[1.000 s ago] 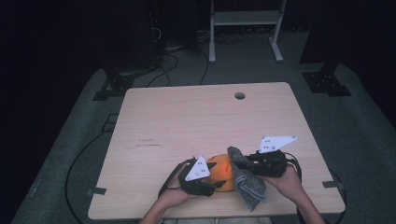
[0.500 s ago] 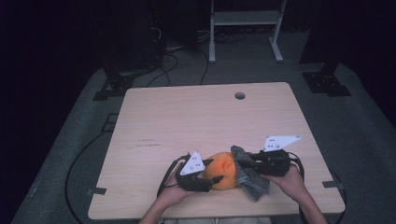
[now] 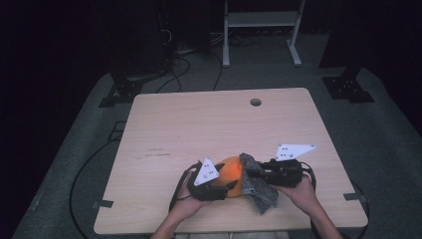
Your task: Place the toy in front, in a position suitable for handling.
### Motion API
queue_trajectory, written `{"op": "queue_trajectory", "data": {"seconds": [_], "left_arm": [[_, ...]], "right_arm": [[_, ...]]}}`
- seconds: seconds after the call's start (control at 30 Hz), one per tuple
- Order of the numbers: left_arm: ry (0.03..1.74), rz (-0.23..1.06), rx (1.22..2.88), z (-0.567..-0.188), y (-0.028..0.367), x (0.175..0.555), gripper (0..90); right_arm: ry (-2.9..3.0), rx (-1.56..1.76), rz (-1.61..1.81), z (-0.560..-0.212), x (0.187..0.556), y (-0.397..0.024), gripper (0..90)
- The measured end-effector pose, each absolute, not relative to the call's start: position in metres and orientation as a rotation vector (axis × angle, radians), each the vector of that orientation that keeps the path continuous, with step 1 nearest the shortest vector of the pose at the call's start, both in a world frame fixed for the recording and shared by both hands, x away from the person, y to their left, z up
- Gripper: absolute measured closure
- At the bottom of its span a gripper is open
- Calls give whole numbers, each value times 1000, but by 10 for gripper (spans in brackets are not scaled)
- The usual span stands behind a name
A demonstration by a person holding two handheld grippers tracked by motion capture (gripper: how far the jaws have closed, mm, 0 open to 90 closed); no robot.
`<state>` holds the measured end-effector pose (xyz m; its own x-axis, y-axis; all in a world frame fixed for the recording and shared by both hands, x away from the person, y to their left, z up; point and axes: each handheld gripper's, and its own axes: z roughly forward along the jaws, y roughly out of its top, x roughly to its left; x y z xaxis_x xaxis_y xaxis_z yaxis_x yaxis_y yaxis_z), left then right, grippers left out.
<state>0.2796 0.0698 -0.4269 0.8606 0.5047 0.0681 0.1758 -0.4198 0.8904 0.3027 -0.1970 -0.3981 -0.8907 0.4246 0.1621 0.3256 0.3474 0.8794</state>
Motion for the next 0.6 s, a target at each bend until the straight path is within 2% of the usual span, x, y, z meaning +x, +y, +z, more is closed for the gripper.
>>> {"op": "queue_trajectory", "data": {"seconds": [0.03, 0.13, 0.2, 0.23, 0.33, 0.37, 0.47, 0.5, 0.6], "left_arm": [[486, 379, 1997, -428, 71, 281, 295], [520, 383, 1979, -431, 75, 292, 103], [578, 270, 1986, -437, 74, 305, 88], [578, 270, 1986, -437, 74, 305, 103], [536, 294, 1990, -438, 70, 300, 255], [522, 340, 1997, -436, 67, 296, 255], [505, 445, 1983, -428, 65, 288, 380], [505, 445, 1983, -428, 65, 288, 387], [570, 567, 1975, -422, 72, 290, 372]], "right_arm": [[2513, 719, 1588, -402, 304, -198, 759], [2535, 751, 1541, -403, 301, -207, 757], [2533, 752, 1532, -404, 299, -207, 756], [2533, 752, 1532, -404, 299, -207, 756], [2479, 704, 1559, -392, 293, -203, 756], [2458, 684, 1586, -388, 292, -202, 756], [2440, 687, 1506, -389, 294, -194, 757], [2440, 687, 1506, -389, 294, -194, 757], [2470, 795, 1400, -405, 305, -196, 758]]}}
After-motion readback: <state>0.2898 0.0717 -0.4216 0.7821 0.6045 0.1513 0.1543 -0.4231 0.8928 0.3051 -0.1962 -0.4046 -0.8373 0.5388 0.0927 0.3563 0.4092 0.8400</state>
